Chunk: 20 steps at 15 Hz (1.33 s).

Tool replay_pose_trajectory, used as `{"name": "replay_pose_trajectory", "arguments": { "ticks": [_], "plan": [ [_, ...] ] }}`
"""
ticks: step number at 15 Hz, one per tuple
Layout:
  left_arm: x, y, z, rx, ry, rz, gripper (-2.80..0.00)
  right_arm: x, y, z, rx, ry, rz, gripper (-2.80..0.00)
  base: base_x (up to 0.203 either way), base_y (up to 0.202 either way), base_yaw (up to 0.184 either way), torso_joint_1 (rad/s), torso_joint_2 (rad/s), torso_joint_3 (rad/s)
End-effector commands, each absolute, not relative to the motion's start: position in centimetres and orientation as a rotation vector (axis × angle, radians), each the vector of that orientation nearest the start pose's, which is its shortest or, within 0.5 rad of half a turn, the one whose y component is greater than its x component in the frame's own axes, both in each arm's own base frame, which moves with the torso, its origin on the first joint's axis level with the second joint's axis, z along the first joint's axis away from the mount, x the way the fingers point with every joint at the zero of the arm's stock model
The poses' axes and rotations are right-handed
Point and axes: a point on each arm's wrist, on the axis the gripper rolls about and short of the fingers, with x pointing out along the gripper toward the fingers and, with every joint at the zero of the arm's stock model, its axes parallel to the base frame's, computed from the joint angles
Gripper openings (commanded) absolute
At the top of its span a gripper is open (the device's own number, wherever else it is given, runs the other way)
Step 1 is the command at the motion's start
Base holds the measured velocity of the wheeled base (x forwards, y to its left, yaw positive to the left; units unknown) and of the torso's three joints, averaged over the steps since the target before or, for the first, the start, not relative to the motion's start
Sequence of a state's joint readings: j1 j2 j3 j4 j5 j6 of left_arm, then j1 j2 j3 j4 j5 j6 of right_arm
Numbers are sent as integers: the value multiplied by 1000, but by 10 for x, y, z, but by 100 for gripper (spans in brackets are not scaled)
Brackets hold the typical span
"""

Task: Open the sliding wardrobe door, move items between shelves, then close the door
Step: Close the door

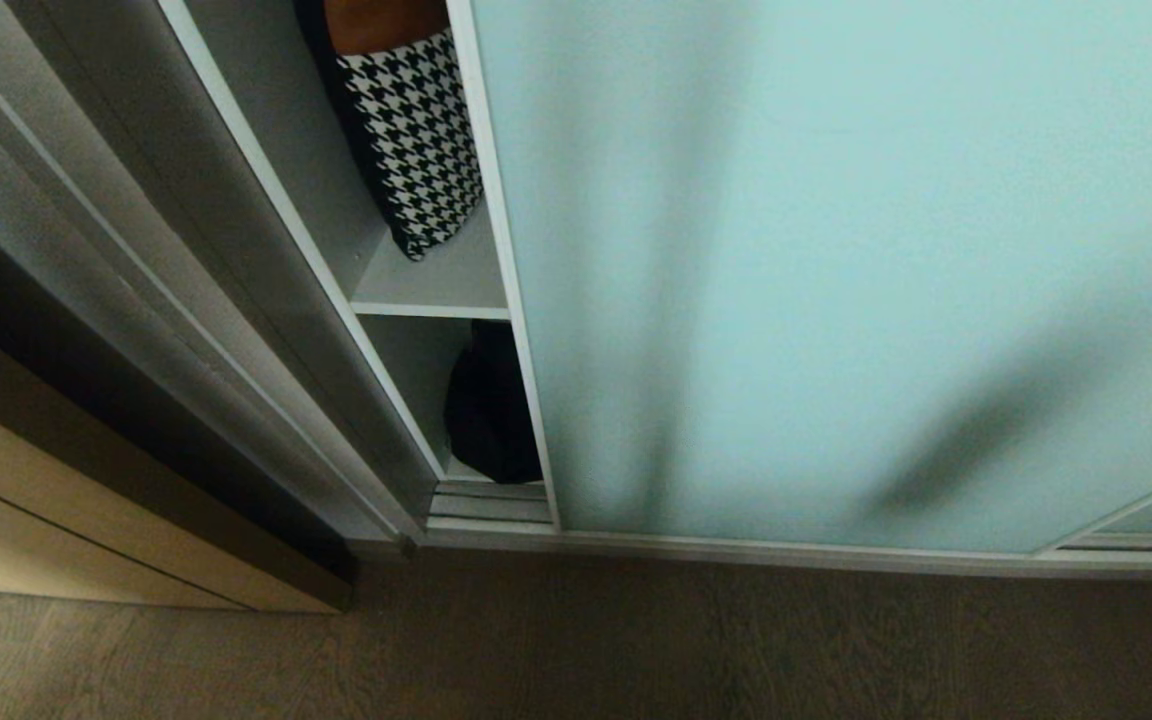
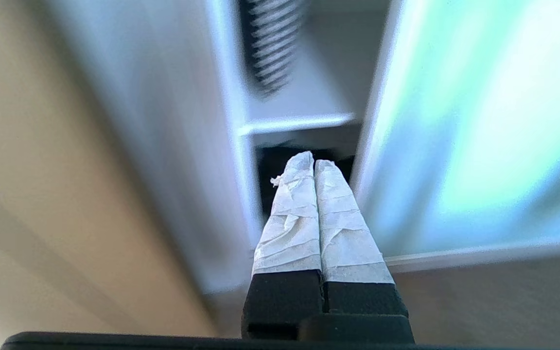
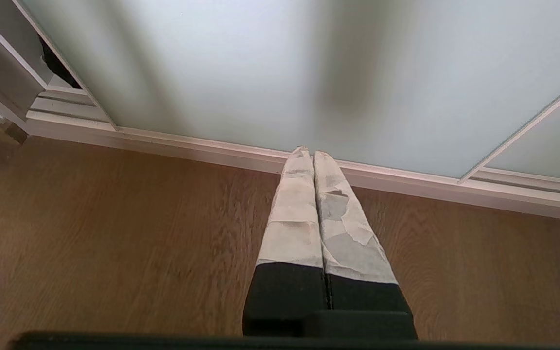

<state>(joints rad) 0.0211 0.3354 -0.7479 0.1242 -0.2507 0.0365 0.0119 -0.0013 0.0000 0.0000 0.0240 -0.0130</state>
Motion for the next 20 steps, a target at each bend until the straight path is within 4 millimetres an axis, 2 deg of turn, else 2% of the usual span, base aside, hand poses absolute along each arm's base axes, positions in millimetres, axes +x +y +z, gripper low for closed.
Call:
{"name": "replay_pose_trajectory", "arguments": {
  "ticks": [1,3,5,9,13,17,20],
  "plan": [
    [7,-9,319,66,-157,-370,-280,-23,0,75,-14,-3,37,-280,0,0,0,0,0,0],
    [47,-11,362,71,-150,-512,-280,-23,0,75,-14,-3,37,-280,0,0,0,0,0,0],
    [78,-18,401,83,-192,-693,-280,-23,0,75,-14,-3,37,-280,0,0,0,0,0,0],
    [123,-64,436,56,-221,-1075,-280,-23,0,75,-14,-3,37,-280,0,0,0,0,0,0],
    [148,-106,448,31,-221,-1228,-280,-23,0,75,-14,-3,37,-280,0,0,0,0,0,0],
    [182,-129,446,11,-190,-1114,-280,-23,0,75,-14,-3,37,-280,0,0,0,0,0,0],
    [203,-139,447,-85,-163,-904,-280,-23,0,75,-14,-3,37,-280,0,0,0,0,0,0]
  ]
}}
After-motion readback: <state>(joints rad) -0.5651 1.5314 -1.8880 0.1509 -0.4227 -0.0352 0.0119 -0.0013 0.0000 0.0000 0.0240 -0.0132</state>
